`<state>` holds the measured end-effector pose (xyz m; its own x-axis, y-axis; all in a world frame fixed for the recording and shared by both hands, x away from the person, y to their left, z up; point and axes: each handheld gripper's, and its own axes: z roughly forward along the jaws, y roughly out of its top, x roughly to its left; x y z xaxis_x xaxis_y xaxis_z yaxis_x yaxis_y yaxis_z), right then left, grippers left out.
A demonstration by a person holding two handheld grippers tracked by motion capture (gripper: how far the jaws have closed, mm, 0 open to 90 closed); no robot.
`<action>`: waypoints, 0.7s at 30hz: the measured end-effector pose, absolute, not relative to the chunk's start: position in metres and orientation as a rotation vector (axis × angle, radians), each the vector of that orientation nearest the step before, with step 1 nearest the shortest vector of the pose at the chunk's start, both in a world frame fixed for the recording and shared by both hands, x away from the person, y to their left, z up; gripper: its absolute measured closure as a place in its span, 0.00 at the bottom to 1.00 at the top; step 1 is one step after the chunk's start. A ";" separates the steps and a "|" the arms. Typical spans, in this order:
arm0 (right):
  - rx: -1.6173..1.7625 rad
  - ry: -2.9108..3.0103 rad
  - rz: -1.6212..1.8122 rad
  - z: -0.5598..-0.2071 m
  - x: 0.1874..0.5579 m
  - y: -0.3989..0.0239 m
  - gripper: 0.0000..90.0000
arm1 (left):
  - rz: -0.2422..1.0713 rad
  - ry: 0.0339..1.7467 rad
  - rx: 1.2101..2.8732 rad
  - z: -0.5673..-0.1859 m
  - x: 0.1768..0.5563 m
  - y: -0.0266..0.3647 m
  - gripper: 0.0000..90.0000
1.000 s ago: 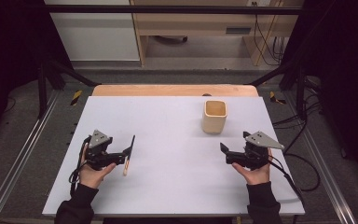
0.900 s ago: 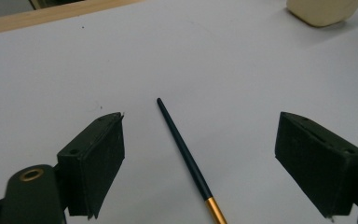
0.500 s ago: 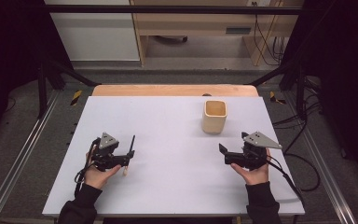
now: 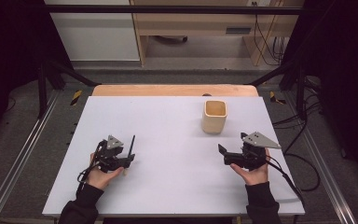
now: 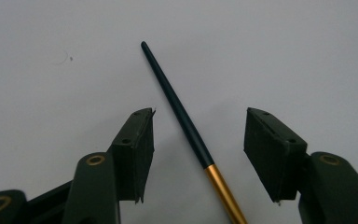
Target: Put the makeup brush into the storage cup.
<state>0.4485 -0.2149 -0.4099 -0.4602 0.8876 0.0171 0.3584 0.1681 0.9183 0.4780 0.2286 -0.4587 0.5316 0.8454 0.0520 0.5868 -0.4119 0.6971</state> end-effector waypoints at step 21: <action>1.177 1.921 1.255 -0.411 0.449 -0.214 0.06 | 0.465 1.194 2.214 -0.467 0.482 0.225 0.81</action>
